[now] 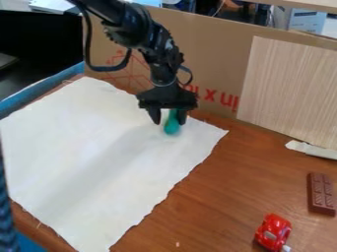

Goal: Removed blue figure from cloth to the right of the table

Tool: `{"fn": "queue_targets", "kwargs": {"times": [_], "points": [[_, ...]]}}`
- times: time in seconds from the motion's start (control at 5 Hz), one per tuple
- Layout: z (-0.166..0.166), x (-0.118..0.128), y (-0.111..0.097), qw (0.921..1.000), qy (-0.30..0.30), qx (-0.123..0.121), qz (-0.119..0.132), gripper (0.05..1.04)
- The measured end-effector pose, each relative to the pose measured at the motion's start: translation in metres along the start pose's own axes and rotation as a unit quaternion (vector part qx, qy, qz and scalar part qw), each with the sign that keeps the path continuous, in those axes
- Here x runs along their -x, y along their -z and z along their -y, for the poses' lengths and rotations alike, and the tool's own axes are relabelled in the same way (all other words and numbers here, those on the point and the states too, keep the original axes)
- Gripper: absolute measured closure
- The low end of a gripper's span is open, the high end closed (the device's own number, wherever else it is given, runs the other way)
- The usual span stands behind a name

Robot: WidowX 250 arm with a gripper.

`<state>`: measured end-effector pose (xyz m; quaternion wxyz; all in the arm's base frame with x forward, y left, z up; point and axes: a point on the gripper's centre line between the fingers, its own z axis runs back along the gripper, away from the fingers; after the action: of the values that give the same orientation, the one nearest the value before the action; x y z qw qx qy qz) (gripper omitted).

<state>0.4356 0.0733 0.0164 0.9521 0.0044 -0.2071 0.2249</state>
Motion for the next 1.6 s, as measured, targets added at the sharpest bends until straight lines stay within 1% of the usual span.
{"fn": "queue_targets", "kwargs": {"times": [0.2,0.4,0.6,0.8,1.0,1.2,1.4,1.6], "points": [[-0.001,0.0,0.0,1.0,0.0,-0.002,0.002,0.676],[0.0,0.0,0.0,1.0,-0.002,-0.001,-0.001,0.691],[0.004,0.001,-0.005,0.9999,-0.006,0.011,-0.007,0.691],[0.012,-0.014,-0.046,0.9988,-0.021,0.034,0.027,0.691],[0.028,-0.002,-0.071,0.9979,-0.012,0.061,0.02,0.691],[0.044,0.027,-0.084,0.997,0.024,0.073,0.006,0.691],[0.059,0.067,-0.086,0.9944,0.074,0.074,-0.02,0.691],[0.072,0.101,-0.079,0.9907,0.114,0.065,-0.035,0.691]]}}
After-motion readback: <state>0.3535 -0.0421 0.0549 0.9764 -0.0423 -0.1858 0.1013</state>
